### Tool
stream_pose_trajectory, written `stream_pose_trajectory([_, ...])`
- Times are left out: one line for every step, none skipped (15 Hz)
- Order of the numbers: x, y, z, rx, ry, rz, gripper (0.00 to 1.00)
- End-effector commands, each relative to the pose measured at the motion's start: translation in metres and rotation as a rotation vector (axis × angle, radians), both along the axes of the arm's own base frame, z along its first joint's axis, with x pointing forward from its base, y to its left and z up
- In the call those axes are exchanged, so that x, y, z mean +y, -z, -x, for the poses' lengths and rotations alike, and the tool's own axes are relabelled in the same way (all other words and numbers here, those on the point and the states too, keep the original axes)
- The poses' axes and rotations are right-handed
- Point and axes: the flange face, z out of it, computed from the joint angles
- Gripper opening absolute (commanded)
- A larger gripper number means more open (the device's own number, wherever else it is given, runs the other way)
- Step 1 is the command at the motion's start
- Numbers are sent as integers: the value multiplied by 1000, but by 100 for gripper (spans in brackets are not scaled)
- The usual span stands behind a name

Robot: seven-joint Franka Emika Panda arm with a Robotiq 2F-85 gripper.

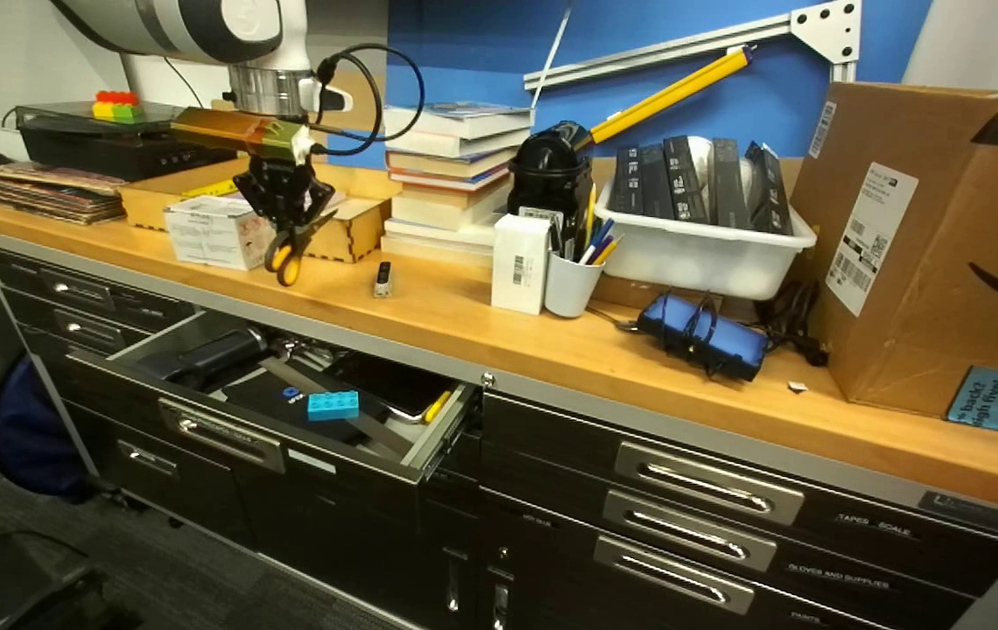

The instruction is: Pick up the blue object from the box and put it in the open drawer, then pick up the scissors from the drawer and put it on the counter and close the drawer

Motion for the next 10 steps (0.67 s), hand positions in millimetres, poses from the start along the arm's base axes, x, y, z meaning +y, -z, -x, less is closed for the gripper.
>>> stream_pose_trajectory([0,-8,-21,-106,155,61,6])
stream_pose_trajectory([-2,-7,-25,-115,195,85,6])
stream_pose_trajectory([-5,-6,-29,-140,246,113,6])
stream_pose_trajectory([-6,-5,-33,-147,279,135,6])
stream_pose_trajectory([-7,-3,-36,-148,306,153,6])
stream_pose_trajectory([-7,0,-39,-157,331,172,6])
stream_pose_trajectory([-5,4,-42,-155,344,184,7])
stream_pose_trajectory([-1,7,-44,-144,343,188,38])
stream_pose_trajectory([3,10,-45,-136,337,183,38])
stream_pose_trajectory([8,11,-45,-133,333,178,45])
